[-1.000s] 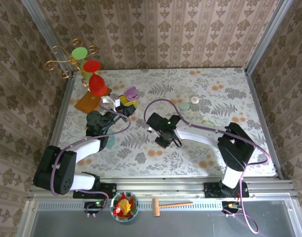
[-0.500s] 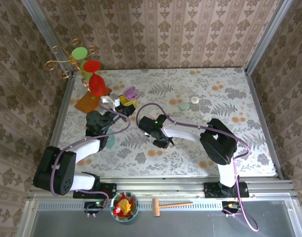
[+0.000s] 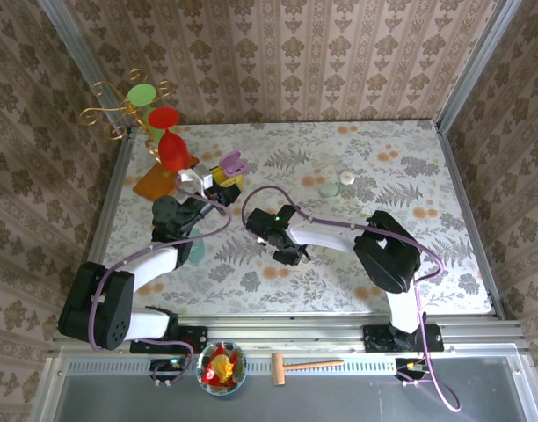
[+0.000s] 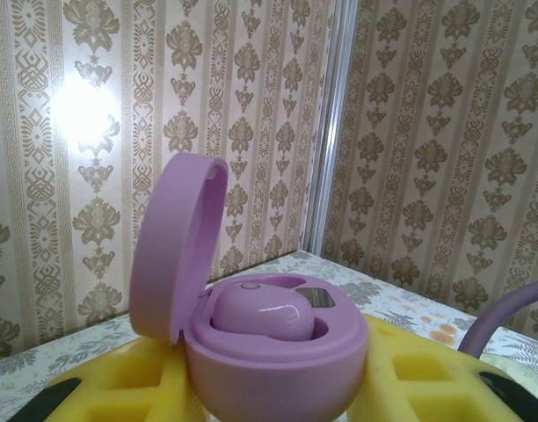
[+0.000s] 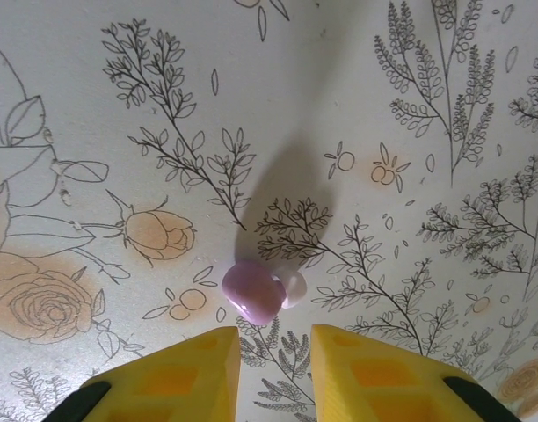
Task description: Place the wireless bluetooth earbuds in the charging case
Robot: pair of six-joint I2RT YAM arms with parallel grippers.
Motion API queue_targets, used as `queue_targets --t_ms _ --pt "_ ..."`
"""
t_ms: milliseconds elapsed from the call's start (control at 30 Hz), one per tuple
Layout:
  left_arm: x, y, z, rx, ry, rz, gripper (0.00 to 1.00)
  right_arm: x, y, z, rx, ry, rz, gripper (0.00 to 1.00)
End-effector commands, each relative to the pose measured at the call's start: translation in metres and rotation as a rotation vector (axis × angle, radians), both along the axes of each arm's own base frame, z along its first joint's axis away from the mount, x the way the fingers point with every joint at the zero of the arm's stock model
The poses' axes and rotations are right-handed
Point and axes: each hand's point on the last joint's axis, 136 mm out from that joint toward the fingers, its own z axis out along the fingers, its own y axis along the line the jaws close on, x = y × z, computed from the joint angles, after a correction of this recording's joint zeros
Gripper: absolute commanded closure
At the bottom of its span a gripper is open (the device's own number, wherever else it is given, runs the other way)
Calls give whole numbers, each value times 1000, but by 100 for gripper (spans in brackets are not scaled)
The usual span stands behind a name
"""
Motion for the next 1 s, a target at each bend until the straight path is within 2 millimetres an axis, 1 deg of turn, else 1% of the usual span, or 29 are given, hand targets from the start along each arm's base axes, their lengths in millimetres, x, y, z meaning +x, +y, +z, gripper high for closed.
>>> queue_targets --t_ms 0,200,467,733,800,967 --pt "-3 1 19 -6 -58 -10 79 -1 7 -3 -2 20 26 72" --pt "-5 1 21 -10 -64 -12 79 -1 6 -8 -16 28 22 72" --pt "-4 1 19 -7 -59 -9 79 0 9 -15 -23 35 21 72" --pt "-5 1 19 -7 -61 -8 79 1 6 -23 -49 36 19 72" --pt "-5 1 19 -7 -62 -8 79 2 5 -24 -57 31 15 73" --pt "-5 2 19 -9 -63 -8 79 5 3 -23 -62 16 -1 81"
